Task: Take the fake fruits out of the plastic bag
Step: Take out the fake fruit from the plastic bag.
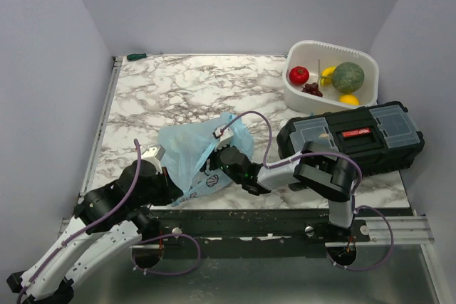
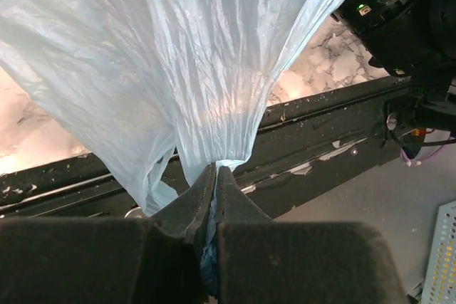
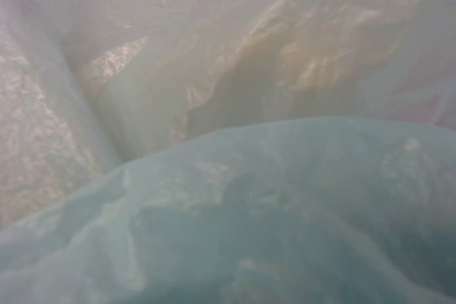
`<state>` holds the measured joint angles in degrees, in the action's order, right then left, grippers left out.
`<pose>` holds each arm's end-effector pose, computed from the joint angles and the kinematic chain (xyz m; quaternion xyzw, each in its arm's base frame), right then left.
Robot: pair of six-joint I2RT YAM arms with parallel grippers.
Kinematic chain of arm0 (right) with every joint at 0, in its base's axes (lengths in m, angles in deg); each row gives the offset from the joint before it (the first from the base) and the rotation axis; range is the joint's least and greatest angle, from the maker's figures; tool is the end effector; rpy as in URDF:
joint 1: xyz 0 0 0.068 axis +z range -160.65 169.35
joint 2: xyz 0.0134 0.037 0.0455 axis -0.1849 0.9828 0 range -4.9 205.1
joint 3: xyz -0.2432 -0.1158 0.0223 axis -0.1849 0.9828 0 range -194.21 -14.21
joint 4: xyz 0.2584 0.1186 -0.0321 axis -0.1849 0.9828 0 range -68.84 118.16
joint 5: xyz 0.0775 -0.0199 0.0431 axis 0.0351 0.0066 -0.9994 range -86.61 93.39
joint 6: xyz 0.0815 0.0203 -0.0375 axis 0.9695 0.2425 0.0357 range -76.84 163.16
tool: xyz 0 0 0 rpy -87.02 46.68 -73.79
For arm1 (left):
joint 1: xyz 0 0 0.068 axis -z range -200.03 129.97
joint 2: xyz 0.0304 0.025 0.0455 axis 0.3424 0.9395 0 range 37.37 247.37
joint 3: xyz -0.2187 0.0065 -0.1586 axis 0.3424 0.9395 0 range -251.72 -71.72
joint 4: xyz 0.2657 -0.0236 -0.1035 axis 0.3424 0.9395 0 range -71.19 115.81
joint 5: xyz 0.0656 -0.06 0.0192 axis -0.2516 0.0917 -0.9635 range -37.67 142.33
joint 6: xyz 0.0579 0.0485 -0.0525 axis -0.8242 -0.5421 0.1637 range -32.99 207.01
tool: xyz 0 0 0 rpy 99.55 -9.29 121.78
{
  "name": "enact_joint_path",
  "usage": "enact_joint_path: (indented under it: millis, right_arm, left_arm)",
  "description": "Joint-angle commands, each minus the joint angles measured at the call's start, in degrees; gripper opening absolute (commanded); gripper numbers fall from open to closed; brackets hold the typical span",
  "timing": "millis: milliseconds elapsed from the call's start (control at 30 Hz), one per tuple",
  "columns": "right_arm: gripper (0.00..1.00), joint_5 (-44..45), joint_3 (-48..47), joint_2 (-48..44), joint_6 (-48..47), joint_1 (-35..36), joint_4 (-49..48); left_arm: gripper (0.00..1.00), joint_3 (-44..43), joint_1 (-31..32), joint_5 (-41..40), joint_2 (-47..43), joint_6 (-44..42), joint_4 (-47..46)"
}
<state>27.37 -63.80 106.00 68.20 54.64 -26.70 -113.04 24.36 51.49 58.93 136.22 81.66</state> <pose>0.2150 0.3869 0.1138 -0.1434 0.7653 0.3147 0.5429 0.0911 -0.0875 0.2507 -0.0415 0.9164 -0.2856 0.2774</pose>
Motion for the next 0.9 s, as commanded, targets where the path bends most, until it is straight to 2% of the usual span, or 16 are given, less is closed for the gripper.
enact_joint_path:
  millis: [0,67,133,233,300,400,467,533,600,667,733,867]
  right_arm:
    - [0.72,-6.5,0.4,-1.3,-11.4,0.3,-3.2]
    - [0.71,-11.1,1.3,-2.8,-11.2,0.3,-3.5]
    - [0.63,-16.3,1.8,-4.3,-10.6,0.3,-3.8]
    - [0.57,-18.1,2.8,-6.1,-7.6,0.3,-2.4]
    - [0.57,-19.9,3.4,-7.3,-7.1,0.3,-0.6]
    - [0.64,-23.1,3.2,-10.0,-7.3,0.3,4.3]
    - [0.64,-18.7,3.0,-11.8,-7.6,0.3,10.4]
    - [0.64,-9.7,4.6,-13.9,-6.7,0.3,14.6]
    - [0.63,-2.4,8.2,-15.9,-7.1,0.3,14.9]
    - [0.58,2.4,10.3,-16.1,-7.2,0.1,14.9]
    - [0.49,4.8,11.2,-14.8,-5.9,-0.1,14.9]
    - [0.46,3.6,11.6,-11.7,-4.5,-0.3,11.7]
  left_arm:
    - [0.00,1.7,0.2,3.8,-2.3,1.3,-4.0]
    - [0.00,3.4,0.2,6.9,-2.4,1.4,-9.2]
    - [0.00,6.1,0.2,11.8,-2.2,1.5,-17.1]
    - [0.00,8.2,0.2,15.3,-0.4,2.2,-26.4]
    - [0.00,8.0,0.2,14.7,1.4,1.5,-28.5]
    - [0.00,7.6,0.2,13.9,2.8,0.5,-30.8]
    - [0.00,7.3,0.2,13.6,3.0,0.3,-31.8]
    - [0.00,7.6,0.2,12.6,2.2,0.2,-32.1]
    - [0.00,8.2,0.2,11.7,1.0,0.5,-32.2]
    - [0.00,9.2,0.2,11.7,0.0,0.8,-32.5]
    - [0.00,9.8,0.2,11.6,-0.5,1.2,-32.4]
    - [0.00,9.7,0.2,10.1,-0.8,1.5,-30.6]
